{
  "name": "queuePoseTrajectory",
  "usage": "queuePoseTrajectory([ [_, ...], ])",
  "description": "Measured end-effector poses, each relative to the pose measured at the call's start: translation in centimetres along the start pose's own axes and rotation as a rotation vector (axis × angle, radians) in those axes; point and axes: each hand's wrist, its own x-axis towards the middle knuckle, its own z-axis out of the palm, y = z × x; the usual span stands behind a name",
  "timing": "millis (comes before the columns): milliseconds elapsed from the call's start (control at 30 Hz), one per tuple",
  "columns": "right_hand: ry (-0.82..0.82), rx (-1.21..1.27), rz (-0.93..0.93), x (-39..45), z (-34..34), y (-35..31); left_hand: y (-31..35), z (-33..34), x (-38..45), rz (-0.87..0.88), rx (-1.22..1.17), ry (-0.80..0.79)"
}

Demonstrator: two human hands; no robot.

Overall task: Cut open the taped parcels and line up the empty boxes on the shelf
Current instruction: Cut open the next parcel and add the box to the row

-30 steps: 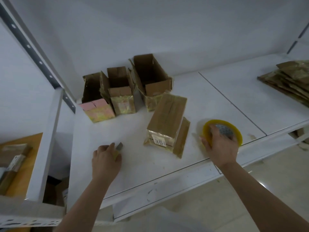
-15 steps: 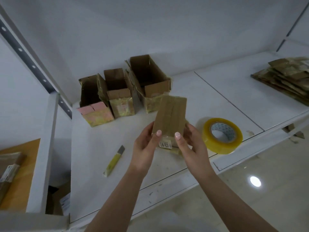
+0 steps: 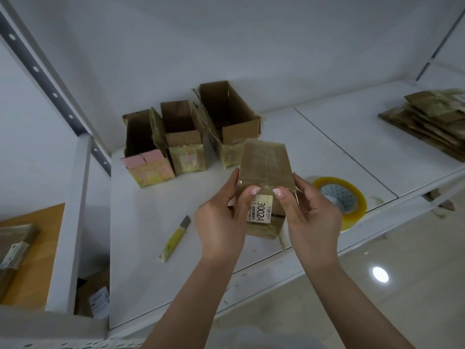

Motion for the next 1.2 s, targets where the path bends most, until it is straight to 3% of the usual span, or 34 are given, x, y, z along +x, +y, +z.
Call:
queuePoseTrajectory([
  [67, 0.013, -0.012, -0.003, 0.1, -0.2, -0.5, 0.5, -0.1, 0.0, 0.061, 0.15, 0.001],
  [300, 0.003, -0.113, -0.029, 0.3, -0.7, -1.3, 1.9, -0.2, -0.5, 0.096, 0.275, -0.024],
  [433, 0.01, -0.04, 0.004, 1.2, -2.0, -1.7, 3.0, -1.4, -1.3, 0.133, 0.017, -0.098],
  [600, -0.059, 0.037, 0.039, 1.0, -2.6, -2.7, 4.2, -2.0, 0.8, -0.02, -0.23, -0.142],
  [767, -0.087, 0.02, 0.031, 0.7, -2.8, -2.9, 4.0, -1.1, 0.4, -0.03, -0.222, -0.359],
  [967, -0.076, -0.083, 0.007, 0.4, -2.9, -3.6, 4.4, -0.7, 0.0, 0.088, 0.038, -0.219],
  [1100, -0.059, -0.117, -0.013, 0.5, -3.2, -3.3, 4.6, -1.0, -0.3, 0.089, -0.041, -0.278],
  [1200, -0.084, -0.143, -0.038, 0.0, -3.1, -3.3, 4.3, -0.7, -0.5, 0.114, -0.08, -0.21],
])
